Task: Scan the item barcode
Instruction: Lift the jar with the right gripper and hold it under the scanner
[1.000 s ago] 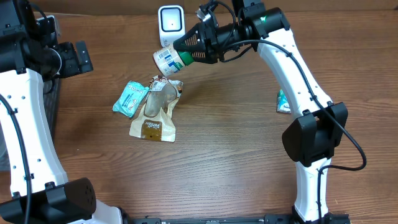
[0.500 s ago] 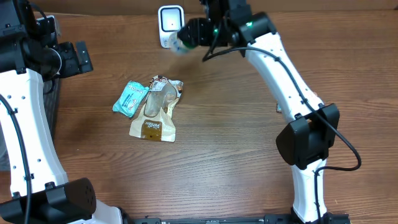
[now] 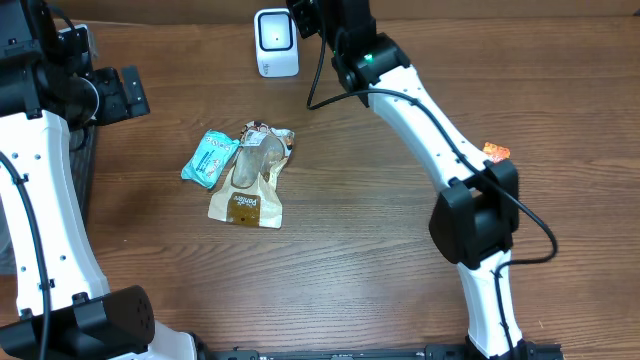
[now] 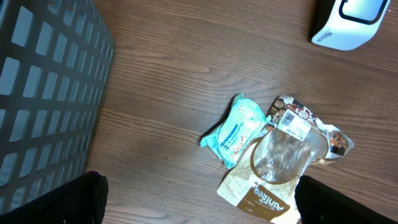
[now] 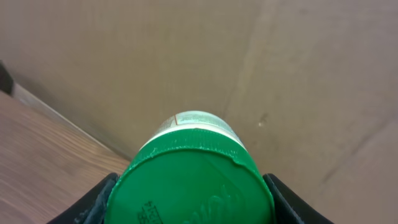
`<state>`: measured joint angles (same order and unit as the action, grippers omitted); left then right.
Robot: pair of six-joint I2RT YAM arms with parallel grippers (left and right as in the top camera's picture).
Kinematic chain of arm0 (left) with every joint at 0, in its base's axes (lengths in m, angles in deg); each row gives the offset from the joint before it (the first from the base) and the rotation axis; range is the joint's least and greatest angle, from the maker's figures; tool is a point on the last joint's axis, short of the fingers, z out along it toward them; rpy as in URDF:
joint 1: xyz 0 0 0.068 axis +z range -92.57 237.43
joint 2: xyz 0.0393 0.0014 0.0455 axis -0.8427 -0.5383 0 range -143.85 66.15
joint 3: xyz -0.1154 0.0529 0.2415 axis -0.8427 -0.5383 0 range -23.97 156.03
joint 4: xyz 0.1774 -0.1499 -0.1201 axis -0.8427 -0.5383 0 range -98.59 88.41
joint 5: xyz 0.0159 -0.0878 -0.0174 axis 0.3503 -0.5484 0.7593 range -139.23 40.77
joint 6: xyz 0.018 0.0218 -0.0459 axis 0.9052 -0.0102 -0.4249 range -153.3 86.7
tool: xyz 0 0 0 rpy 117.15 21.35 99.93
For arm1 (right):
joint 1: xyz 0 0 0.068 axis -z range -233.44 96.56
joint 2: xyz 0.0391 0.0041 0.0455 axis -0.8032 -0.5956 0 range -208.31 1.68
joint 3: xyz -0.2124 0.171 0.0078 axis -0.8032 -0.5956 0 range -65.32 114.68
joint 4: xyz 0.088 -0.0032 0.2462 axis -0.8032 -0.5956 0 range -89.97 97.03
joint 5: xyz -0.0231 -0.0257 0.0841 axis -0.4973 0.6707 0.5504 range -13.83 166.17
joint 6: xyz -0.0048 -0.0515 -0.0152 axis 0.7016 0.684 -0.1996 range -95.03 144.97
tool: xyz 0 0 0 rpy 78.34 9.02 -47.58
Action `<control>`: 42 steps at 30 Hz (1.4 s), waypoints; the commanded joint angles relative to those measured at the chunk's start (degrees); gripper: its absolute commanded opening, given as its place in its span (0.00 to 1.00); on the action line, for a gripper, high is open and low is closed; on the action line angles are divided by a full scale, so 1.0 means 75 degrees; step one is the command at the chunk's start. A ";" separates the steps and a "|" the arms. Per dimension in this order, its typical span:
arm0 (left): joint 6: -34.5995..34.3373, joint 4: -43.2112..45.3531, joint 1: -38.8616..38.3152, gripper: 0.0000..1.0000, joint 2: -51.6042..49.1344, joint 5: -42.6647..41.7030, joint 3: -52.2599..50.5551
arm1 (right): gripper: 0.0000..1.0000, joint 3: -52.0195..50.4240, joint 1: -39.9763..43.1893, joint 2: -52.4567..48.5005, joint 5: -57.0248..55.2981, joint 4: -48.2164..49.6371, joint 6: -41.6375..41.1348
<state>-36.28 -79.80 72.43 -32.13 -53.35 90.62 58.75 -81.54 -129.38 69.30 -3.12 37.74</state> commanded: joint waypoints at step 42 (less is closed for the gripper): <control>-0.0052 0.0009 -0.0052 1.00 0.0017 -0.0047 0.0085 | 0.29 0.0009 -0.0254 -0.1740 -0.0076 0.2092 0.4523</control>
<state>-36.28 -79.80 72.43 -32.13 -53.35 90.62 58.48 -83.44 -144.53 69.67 12.57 76.91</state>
